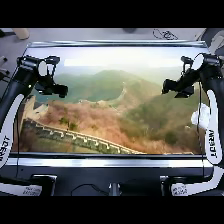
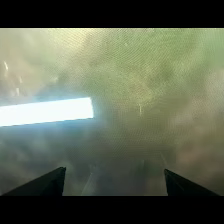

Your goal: Fold the shirts.

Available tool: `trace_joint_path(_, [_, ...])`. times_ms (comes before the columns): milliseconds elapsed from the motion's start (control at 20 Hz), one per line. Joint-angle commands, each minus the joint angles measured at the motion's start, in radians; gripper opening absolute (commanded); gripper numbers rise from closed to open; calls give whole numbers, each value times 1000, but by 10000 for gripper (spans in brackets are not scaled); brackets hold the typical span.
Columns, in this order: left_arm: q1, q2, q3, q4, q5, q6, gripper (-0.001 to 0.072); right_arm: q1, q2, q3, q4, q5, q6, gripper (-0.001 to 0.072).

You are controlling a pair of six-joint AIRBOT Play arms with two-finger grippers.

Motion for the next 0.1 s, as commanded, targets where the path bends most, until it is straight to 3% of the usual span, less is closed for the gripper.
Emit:
trace_joint_path(0, [0,0,1,0,0,0,648,1,0,0,0,0,0,663])
trace_joint_path(50, [0,0,1,0,0,0,648,1,0,0,0,0,0,663])
